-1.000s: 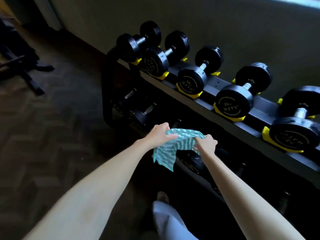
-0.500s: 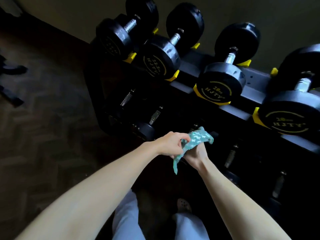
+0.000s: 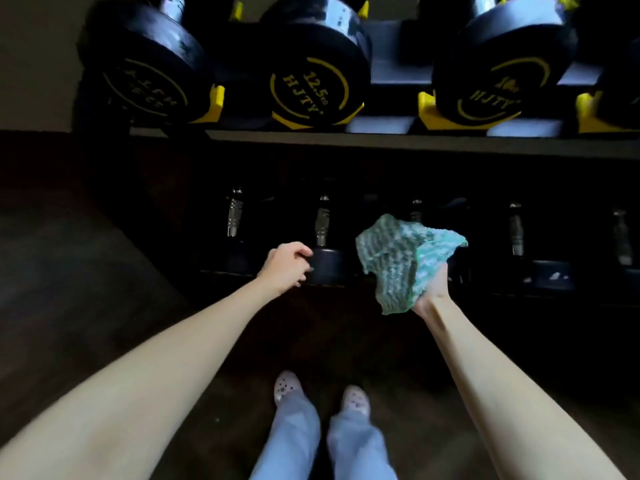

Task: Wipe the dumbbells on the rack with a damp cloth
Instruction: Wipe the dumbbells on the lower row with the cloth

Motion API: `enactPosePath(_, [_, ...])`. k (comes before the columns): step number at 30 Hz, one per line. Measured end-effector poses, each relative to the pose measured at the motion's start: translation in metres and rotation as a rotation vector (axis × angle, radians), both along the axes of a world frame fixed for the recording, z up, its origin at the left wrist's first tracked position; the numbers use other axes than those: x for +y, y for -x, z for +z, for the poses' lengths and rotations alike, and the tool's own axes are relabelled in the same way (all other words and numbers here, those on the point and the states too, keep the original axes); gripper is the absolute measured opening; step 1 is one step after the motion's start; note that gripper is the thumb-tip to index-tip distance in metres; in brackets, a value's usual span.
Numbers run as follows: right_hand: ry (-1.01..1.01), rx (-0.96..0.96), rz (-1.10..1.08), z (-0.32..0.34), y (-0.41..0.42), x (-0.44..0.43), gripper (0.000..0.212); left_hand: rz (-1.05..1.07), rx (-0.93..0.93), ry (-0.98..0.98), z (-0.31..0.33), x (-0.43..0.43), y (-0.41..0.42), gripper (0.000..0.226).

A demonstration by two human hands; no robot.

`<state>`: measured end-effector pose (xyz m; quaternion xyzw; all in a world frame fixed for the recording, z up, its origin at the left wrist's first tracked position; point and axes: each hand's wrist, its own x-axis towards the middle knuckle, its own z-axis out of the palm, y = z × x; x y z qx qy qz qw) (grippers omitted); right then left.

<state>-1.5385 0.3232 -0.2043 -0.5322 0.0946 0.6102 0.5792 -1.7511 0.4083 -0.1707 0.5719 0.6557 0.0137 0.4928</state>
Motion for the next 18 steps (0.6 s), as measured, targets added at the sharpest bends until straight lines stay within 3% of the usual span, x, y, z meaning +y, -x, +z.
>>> enactPosePath(3, [-0.007,-0.058,-0.098,-0.025,0.002,-0.007,0.043,0.009,0.168,-0.088,-0.027,0.01,0.027,0.032])
enactPosePath(6, [0.016,-0.095,-0.053,-0.053,0.014,-0.01,0.045,-0.072,0.24,-0.114,-0.048,0.017,0.032,0.04])
enactPosePath(8, [0.034,-0.104,-0.034,-0.076,0.029,-0.008,0.049,-0.101,0.203,-0.139,-0.064,0.024,0.028,0.043])
enactPosePath(12, [0.0,-0.101,-0.024,-0.128,0.052,0.0,0.037,0.012,0.11,-0.122,-0.106,0.035,0.028,0.044])
enactPosePath(15, [0.007,-0.094,0.001,-0.156,0.062,0.005,0.052,0.092,0.061,-0.063,-0.129,0.037,0.034,0.043])
enactPosePath(18, [0.017,-0.098,0.048,-0.165,0.075,0.015,0.053,0.15,0.028,-0.068,-0.146,0.042,0.039,0.039])
